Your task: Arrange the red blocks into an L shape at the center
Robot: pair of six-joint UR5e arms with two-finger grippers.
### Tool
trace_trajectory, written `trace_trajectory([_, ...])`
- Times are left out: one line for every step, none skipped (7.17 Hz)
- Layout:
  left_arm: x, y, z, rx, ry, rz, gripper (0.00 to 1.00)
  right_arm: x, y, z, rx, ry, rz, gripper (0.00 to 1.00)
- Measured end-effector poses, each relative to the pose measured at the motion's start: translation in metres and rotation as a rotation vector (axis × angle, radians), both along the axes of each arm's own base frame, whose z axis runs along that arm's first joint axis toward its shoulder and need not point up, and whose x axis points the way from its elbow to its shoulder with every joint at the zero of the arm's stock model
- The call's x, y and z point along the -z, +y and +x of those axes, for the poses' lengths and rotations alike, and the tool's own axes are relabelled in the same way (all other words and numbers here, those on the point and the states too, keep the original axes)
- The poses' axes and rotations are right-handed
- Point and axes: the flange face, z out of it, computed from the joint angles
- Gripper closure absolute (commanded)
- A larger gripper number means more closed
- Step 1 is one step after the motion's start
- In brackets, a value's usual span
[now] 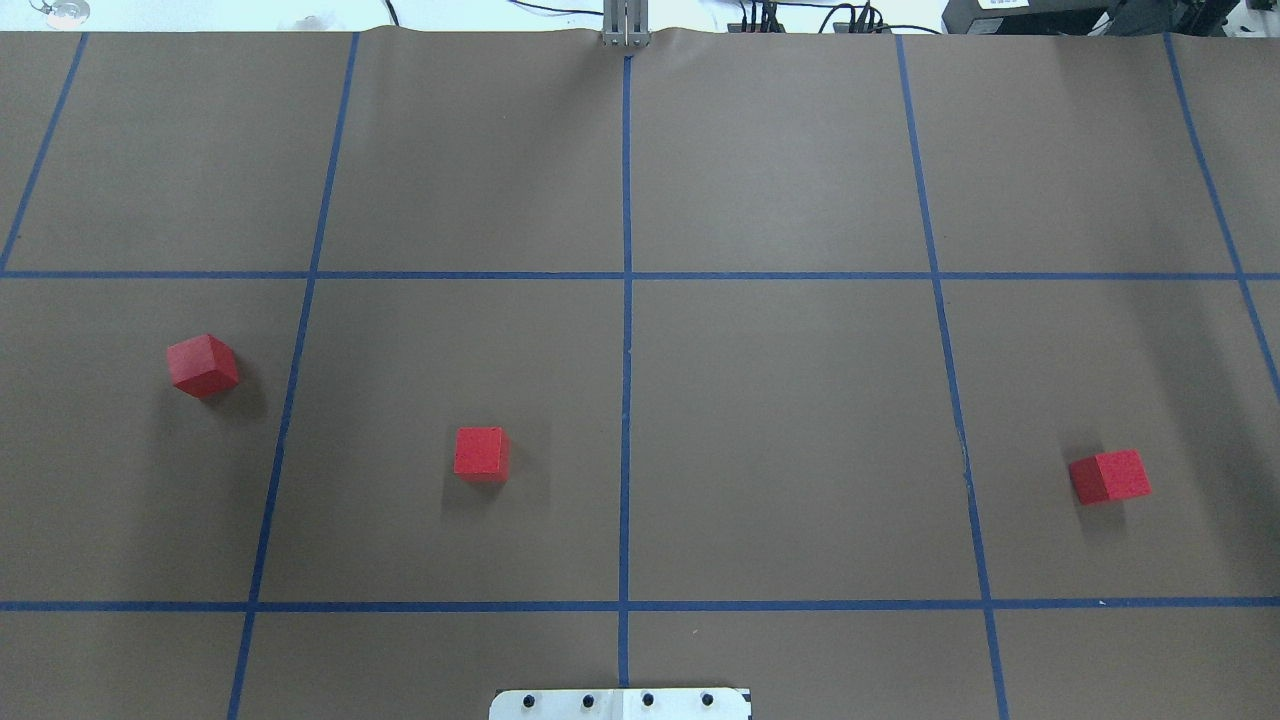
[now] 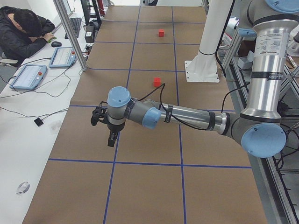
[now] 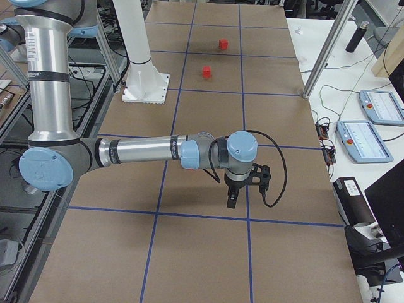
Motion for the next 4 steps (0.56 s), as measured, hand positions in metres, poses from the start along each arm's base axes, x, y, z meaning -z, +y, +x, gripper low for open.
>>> trace_trajectory([0.041,0.004,0.031,0.024,0.048,-0.026,0.0,0.0,0.0,0.0,0.001,0.0,0.0,0.01])
trace_trajectory([0.081,0.015,0.069,0.03,0.066,-0.033,0.0,0.0,0.0,-0.001,0.002,-0.004,0.001,0.01])
trace_trajectory([0.119,0.033,0.114,0.023,0.073,-0.04,0.0,0.002,-0.001,-0.003,0.005,-0.012,0.003,0.01])
trace_trajectory([0.158,0.054,0.166,0.017,0.081,-0.056,0.0,0.003,-0.001,-0.005,0.011,-0.02,0.007,0.01])
